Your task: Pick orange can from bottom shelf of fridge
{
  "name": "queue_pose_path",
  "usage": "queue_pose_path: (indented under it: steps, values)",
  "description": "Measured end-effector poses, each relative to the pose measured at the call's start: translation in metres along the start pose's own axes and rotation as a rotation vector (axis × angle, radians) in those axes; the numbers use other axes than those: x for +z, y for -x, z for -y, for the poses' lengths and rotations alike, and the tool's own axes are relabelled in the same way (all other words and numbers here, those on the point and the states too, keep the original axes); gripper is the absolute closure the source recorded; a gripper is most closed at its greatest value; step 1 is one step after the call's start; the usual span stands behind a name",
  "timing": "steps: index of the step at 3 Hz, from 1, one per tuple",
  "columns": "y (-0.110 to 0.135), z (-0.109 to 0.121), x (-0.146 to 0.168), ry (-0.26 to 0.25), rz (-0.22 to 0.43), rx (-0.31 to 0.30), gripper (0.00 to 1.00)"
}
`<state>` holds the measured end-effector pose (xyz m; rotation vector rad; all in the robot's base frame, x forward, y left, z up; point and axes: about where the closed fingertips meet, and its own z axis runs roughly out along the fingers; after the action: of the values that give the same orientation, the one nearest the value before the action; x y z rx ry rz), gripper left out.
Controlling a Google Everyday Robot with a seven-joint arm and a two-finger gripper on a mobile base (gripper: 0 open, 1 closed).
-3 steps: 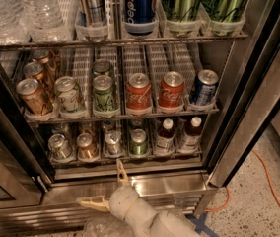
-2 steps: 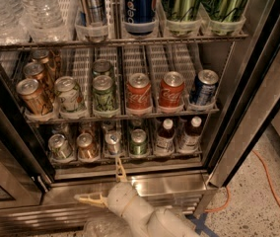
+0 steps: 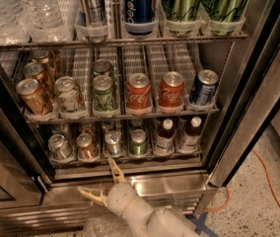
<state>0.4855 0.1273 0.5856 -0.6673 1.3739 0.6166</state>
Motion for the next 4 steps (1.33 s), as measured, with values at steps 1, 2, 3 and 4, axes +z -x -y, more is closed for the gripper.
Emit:
queue_pose_path:
  steps: [1,2,3,4]
  values:
    - [0.0,0.0,0.0,0.0,0.0,0.0,0.41]
    - [0.0,0.0,0.0,0.0,0.0,0.0,0.35]
    - [0.0,0.0,0.0001,0.0,0.0,0.0,0.36]
    - [-0.0005,0.0007,0.0007,-0.001,-0.003,-0.002,0.4]
